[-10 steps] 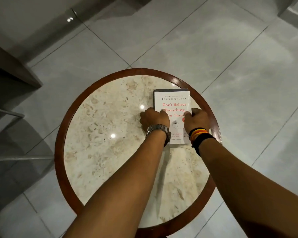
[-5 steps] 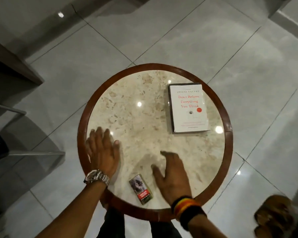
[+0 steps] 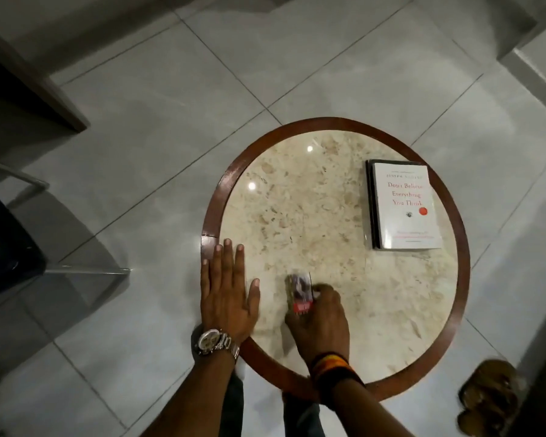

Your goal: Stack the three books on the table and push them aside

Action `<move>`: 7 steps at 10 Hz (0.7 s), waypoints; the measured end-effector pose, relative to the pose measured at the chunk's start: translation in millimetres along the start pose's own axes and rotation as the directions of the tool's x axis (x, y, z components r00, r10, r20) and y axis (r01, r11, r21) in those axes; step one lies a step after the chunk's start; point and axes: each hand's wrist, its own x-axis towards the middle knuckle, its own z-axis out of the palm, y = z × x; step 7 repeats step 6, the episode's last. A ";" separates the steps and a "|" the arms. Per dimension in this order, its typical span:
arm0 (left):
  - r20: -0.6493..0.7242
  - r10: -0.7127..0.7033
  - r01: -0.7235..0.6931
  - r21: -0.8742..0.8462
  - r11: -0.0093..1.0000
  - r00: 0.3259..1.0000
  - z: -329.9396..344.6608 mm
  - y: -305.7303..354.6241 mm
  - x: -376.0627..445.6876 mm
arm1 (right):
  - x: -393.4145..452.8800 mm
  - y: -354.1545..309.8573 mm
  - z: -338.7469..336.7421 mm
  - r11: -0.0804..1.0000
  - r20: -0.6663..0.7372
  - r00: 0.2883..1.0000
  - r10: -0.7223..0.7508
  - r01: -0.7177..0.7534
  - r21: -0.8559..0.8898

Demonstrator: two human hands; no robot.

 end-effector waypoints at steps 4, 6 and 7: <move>0.043 -0.033 0.032 0.026 0.999 0.999 -18.4 4.7 6.8 | 108.0 -164.4 17.6 0.986 -0.140 0.979 -0.145 0.154 0.056; 0.033 -0.031 0.032 -0.017 0.999 0.999 -17.5 4.6 8.0 | 102.3 -141.6 24.9 0.983 -0.126 0.978 -0.166 0.174 0.063; 0.033 -0.031 0.032 -0.017 0.999 0.999 -17.5 4.6 8.0 | 102.3 -141.6 24.9 0.983 -0.126 0.978 -0.166 0.174 0.063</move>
